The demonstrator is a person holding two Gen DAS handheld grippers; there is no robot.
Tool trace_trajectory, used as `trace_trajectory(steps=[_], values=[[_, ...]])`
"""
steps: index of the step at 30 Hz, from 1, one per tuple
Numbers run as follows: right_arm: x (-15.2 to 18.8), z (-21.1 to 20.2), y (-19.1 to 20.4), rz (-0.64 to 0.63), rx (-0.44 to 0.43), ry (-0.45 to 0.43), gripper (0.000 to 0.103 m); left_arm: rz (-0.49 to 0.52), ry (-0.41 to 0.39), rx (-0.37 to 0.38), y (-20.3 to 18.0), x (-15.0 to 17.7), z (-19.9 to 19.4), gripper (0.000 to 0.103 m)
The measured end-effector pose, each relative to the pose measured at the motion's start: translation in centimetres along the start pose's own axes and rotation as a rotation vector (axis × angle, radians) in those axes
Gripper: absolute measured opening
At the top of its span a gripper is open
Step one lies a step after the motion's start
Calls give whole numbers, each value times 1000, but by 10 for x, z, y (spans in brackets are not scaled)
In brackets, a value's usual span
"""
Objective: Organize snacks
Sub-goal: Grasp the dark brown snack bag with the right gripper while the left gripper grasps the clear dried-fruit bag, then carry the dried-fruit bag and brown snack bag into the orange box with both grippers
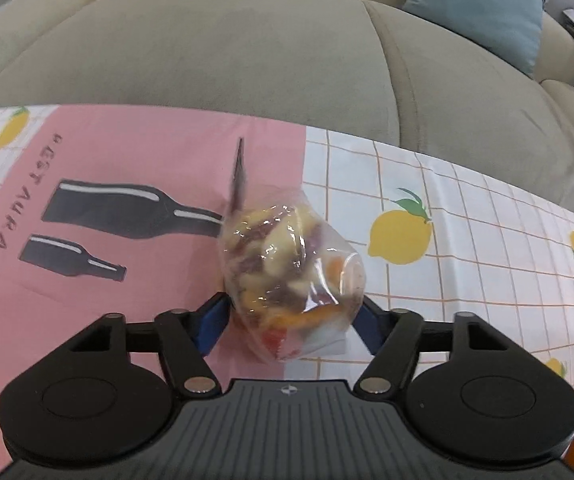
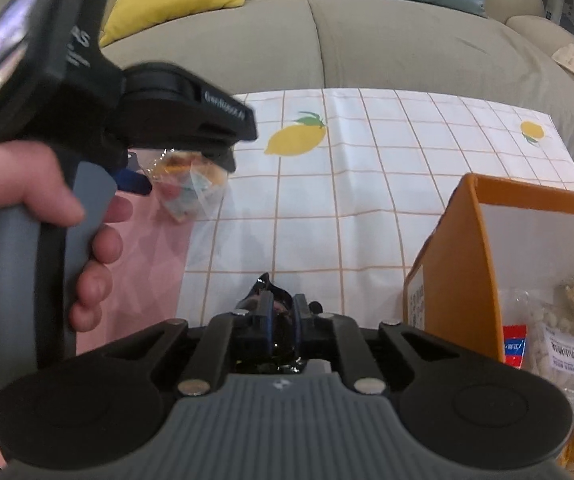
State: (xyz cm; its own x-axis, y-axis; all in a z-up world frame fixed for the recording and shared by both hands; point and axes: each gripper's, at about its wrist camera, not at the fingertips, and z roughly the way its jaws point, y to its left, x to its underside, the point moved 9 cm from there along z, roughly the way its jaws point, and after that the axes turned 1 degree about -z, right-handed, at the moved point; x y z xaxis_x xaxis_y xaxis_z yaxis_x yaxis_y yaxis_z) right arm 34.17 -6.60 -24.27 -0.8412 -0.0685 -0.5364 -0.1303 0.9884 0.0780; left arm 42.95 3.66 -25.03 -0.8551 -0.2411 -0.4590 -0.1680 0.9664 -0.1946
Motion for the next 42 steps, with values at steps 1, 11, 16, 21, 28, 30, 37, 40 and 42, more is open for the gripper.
trace_trajectory(steps=[1,11,16,21,28,30,37,40,42], values=[[0,0,-1,0,1,-1,8,4,-8,8,1,0,-1,71],[0,1,1,10,6,-3,26,83,9,32,13,11,-17,53],[9,-4,6,8,-16,-27,43,152,48,51,34,28,-37,52],[16,-8,9,-4,-16,-63,62,210,77,67,64,54,-61,52],[17,8,13,-54,23,-39,65,230,128,79,86,88,-86,54],[17,13,16,-84,39,-39,65,199,138,86,91,92,-87,58],[17,21,23,-143,64,-43,54,94,91,53,91,94,-86,84],[17,22,23,-141,69,-41,55,47,83,17,90,93,-79,86],[17,22,24,-144,71,-34,56,24,78,-6,91,92,-75,85]])
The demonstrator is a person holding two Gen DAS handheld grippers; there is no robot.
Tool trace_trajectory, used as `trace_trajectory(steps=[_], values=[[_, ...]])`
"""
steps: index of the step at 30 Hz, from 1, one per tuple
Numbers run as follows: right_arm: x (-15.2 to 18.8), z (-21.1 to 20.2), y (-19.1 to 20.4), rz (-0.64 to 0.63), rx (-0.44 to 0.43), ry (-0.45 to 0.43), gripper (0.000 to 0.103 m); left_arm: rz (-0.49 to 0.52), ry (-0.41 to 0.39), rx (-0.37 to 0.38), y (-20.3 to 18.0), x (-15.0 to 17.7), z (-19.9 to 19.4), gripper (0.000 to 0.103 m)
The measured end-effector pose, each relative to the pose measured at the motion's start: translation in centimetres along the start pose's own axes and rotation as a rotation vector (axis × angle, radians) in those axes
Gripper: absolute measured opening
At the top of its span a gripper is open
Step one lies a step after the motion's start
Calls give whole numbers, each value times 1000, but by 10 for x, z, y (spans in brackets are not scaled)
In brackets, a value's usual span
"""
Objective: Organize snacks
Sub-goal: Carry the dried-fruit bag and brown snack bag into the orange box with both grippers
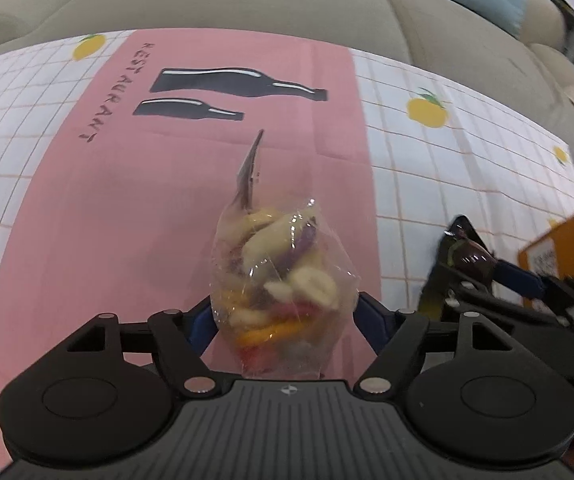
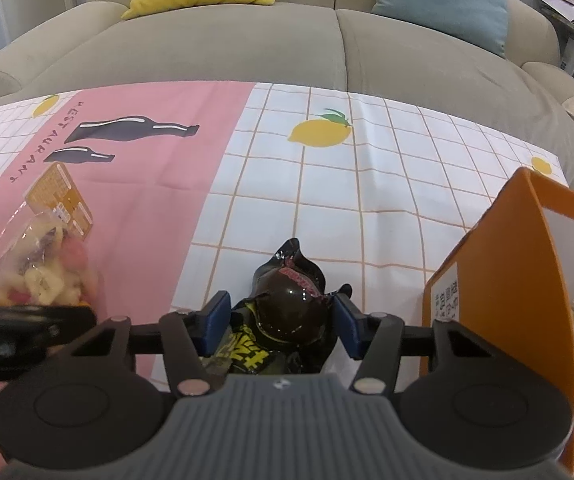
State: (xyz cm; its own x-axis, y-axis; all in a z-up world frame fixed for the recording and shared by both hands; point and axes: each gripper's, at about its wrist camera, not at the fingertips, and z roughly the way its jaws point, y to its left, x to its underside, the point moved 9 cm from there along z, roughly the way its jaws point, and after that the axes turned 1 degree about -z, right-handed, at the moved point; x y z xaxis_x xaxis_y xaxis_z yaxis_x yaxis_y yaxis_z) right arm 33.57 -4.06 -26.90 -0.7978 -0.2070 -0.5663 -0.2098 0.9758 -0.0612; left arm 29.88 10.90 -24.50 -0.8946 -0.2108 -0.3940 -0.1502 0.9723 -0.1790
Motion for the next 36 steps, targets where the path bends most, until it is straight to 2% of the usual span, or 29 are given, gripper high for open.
trace_trajectory(steps=[2,3,4,7,10,13,26,36], values=[[0,0,0,0,1,2,56,-21,-7,-16,2,-1,2,79],[0,0,0,2,1,4,56,-24,-15,-18,3,-2,2,71],[1,0,0,2,1,5,56,-21,-26,-15,4,-2,1,67],[1,-1,2,1,-9,4,53,0,-28,-20,4,0,-1,64],[2,-3,6,8,-39,18,42,4,-20,-16,4,7,-7,63],[7,-10,14,-30,-33,17,37,11,-21,-5,3,16,-16,62],[60,-79,21,59,-103,17,36,20,19,14,11,62,-52,62],[62,-140,2,143,-152,-63,36,23,-26,56,-5,74,-93,62]])
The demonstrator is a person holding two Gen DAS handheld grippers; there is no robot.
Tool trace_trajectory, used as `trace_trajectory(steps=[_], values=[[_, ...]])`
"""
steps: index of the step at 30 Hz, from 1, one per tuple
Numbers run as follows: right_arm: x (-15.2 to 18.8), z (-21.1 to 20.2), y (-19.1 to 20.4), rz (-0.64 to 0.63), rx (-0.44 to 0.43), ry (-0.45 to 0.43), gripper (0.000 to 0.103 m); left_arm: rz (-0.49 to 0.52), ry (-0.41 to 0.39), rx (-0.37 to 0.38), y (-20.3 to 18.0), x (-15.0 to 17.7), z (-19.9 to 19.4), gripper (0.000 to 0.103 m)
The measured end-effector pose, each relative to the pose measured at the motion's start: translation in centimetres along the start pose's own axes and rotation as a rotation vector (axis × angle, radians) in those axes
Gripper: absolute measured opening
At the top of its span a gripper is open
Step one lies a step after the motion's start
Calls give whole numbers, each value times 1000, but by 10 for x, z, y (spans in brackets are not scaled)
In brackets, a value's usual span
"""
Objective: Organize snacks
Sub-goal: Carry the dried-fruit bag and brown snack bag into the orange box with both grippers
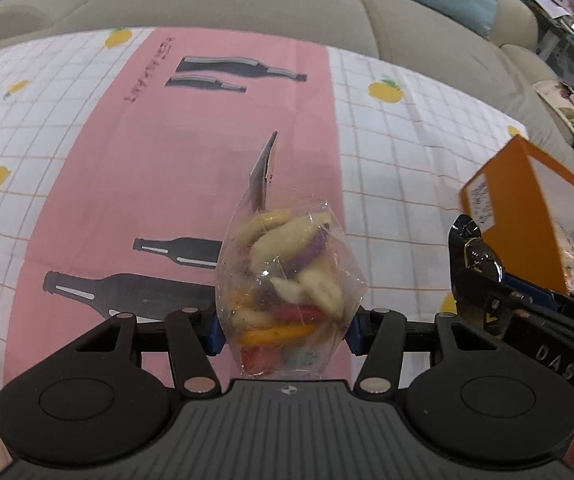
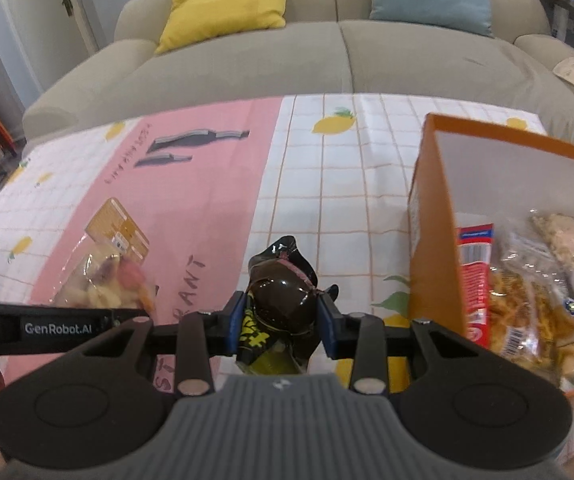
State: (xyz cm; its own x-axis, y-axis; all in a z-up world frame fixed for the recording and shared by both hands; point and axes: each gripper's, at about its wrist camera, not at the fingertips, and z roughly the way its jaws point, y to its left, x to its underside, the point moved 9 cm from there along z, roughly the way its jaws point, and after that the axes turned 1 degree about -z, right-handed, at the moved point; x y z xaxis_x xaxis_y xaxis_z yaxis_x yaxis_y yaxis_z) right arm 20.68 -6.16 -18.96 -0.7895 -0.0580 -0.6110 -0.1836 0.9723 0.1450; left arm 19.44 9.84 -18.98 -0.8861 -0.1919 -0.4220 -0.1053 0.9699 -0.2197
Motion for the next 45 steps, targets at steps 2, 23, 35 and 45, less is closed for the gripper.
trace_trajectory(steps=[2,23,35,45], values=[[-3,-16,-6,29,-18,-29,36,6,-22,17,-7,-1,-13,62],[-29,-136,-167,162,56,-202,36,242,-76,255,-192,-17,-68,62],[-27,-121,-251,111,177,-110,36,395,8,295,-306,-18,-22,62],[-20,-80,-272,62,204,-22,36,440,88,229,-327,-18,33,62]])
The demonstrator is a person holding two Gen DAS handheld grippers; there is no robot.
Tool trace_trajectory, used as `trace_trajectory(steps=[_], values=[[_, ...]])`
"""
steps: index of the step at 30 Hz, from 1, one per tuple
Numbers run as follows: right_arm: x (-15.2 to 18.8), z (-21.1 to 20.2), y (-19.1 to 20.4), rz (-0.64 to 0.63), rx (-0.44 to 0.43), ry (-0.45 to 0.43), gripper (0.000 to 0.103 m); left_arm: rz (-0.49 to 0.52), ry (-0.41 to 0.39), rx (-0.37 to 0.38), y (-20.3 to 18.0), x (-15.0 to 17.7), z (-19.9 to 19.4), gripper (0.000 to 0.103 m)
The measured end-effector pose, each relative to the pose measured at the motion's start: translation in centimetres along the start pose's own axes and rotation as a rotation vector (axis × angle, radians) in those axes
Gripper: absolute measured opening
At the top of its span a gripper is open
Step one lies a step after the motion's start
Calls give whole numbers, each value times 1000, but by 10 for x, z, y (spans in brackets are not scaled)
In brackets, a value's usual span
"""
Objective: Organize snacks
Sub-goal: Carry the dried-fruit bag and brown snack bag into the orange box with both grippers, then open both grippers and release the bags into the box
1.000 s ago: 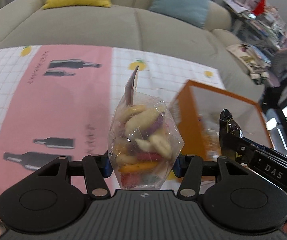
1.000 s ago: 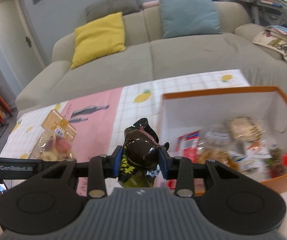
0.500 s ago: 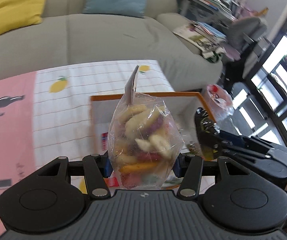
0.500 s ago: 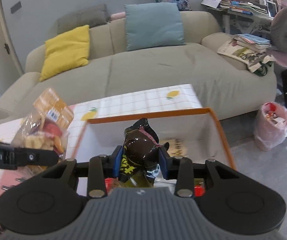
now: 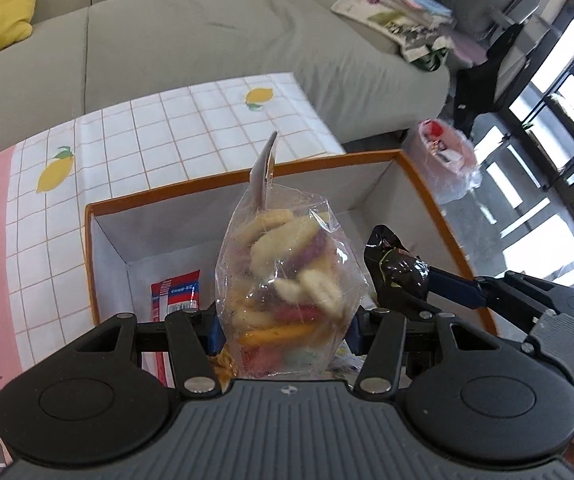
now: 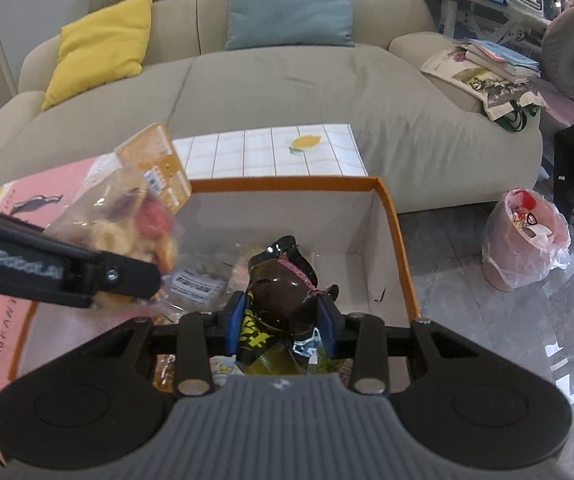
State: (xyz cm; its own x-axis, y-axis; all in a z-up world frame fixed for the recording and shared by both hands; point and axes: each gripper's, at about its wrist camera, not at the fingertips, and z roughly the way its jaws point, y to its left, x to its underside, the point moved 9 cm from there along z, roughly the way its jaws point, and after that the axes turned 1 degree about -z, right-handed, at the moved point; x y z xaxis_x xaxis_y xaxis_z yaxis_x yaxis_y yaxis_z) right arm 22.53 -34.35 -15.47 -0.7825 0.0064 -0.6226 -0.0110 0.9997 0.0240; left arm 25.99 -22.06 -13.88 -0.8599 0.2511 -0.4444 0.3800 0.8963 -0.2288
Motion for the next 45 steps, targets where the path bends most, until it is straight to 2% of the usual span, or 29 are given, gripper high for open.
trace_trajectory(steps=[5,18,20,24,27,28,32,34,37,45], values=[[5,22,7,-67,10,41,36,20,51,-37,6,3,23,62],[15,57,10,-124,42,129,37,50,136,-46,13,15,52,63],[17,60,9,-125,47,138,38,41,141,-35,14,15,52,66],[16,59,10,-124,66,140,44,22,106,7,12,9,44,94],[14,57,12,-133,77,143,50,37,89,5,11,7,35,101],[12,55,13,-135,78,141,56,44,84,9,11,7,30,102],[7,42,18,-144,84,130,65,75,21,21,9,2,9,103],[4,33,20,-146,97,118,80,103,-31,26,7,0,-6,103],[-1,17,23,-151,111,102,87,110,-73,48,7,-2,-28,103],[-6,-42,36,-78,133,36,91,110,-223,82,16,1,-104,103]])
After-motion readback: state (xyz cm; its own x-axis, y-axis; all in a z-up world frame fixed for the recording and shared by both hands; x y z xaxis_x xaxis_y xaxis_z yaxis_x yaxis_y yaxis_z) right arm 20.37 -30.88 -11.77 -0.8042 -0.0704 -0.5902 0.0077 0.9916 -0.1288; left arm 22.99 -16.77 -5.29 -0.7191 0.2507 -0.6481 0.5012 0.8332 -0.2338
